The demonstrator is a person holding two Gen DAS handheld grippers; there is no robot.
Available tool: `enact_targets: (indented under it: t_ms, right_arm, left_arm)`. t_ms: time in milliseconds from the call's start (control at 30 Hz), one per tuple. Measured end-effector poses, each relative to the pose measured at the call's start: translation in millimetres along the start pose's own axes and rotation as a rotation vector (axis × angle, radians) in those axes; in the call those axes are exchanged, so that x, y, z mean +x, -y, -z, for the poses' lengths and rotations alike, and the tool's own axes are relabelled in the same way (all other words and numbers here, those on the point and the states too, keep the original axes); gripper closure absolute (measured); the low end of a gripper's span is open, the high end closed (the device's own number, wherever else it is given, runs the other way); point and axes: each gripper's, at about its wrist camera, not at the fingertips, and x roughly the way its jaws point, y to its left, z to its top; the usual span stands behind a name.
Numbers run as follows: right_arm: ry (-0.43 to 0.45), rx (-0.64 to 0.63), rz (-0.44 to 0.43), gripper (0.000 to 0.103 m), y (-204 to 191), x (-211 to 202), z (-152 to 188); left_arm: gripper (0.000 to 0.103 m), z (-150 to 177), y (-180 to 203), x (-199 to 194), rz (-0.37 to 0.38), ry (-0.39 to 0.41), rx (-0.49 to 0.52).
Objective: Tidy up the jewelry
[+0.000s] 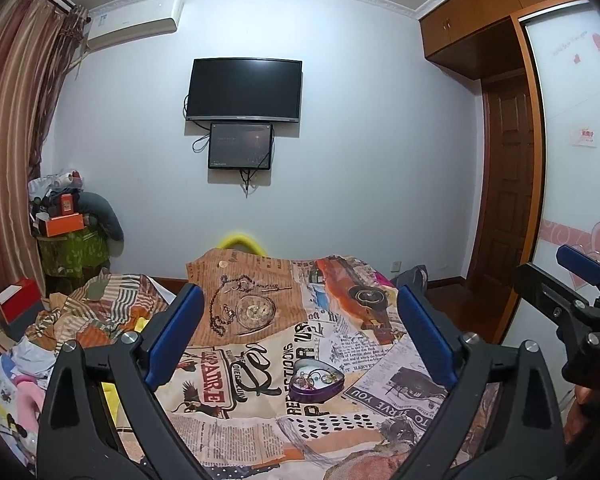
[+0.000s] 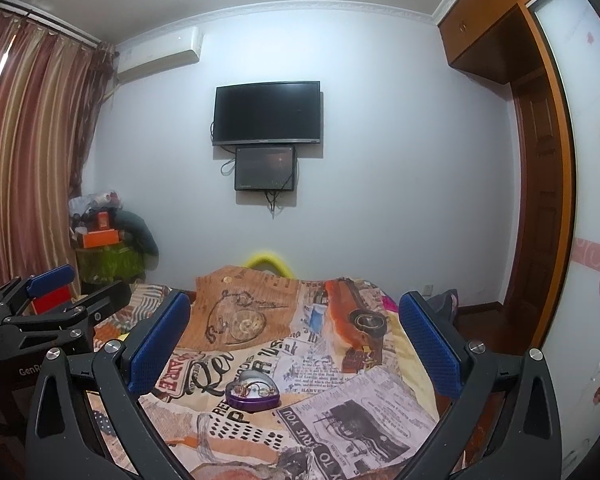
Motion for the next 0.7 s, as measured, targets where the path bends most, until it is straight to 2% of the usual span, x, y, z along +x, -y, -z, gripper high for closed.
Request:
enact_targets:
  t_ms: [700]
  right_arm:
    - [-0.014, 0.008, 0.005, 0.000, 3.2, -2.0, -2.6]
  left_arm:
    - [0.005, 0.5, 1.2, 5.1, 0.010, -0.008, -0.011]
